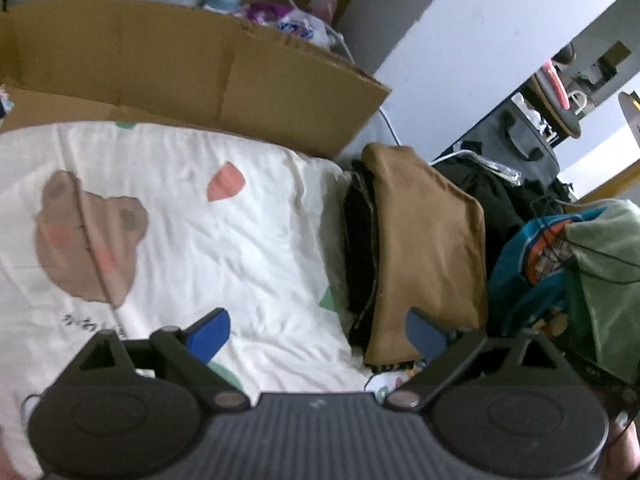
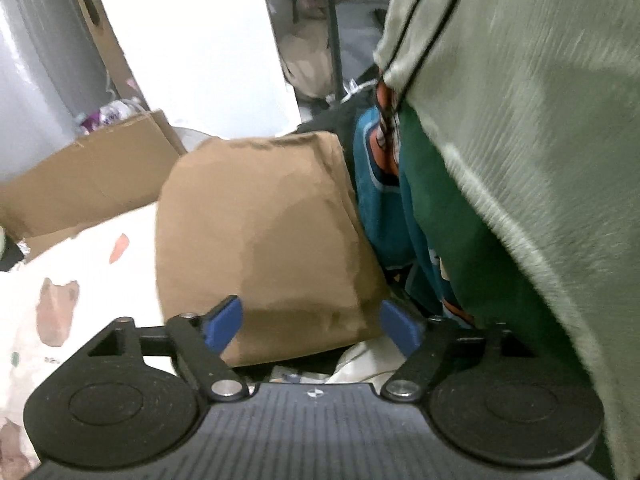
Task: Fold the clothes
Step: 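Withdraw both open grippers upward away from the placed T-shirt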
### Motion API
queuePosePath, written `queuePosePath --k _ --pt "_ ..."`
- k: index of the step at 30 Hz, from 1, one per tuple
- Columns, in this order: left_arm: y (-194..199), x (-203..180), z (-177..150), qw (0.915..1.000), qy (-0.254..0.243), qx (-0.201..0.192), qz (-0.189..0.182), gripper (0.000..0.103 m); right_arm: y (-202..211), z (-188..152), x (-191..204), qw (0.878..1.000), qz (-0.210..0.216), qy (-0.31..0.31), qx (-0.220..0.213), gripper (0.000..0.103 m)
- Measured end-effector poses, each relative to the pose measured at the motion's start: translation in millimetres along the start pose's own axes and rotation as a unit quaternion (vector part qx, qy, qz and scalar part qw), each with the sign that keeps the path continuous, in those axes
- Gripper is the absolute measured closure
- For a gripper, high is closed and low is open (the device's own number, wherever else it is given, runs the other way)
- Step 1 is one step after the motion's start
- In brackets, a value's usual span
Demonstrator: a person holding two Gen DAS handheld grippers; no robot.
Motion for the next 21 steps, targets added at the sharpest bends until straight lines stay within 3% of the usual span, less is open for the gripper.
queuePosePath --k 1,12,21 --pt "9 -2 2 1.0000 -0.001 -0.001 0.003 0.001 8 1 2 1.000 0.007 -0.002 0.001 0.015" --pt "114 -32 16 0.9984 -0.025 -0.014 0.048 0.000 80 22 28 0.999 0.041 0.012 0.008 0.001" --pt "202 -47 12 0.9964 -0.032 -0.023 0.075 0.000 146 40 38 0.998 0.051 0.028 0.002 0.001"
Point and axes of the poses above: each gripper's, at about its wrist camera, not at the fingertips, and y roughly against the way its jaws point, x to its left, z to its top, the point moved 9 cm from there along -y, roughly the way its jaws point, and after that the axes turned 11 degrees about -z, right-handed, at the moved point
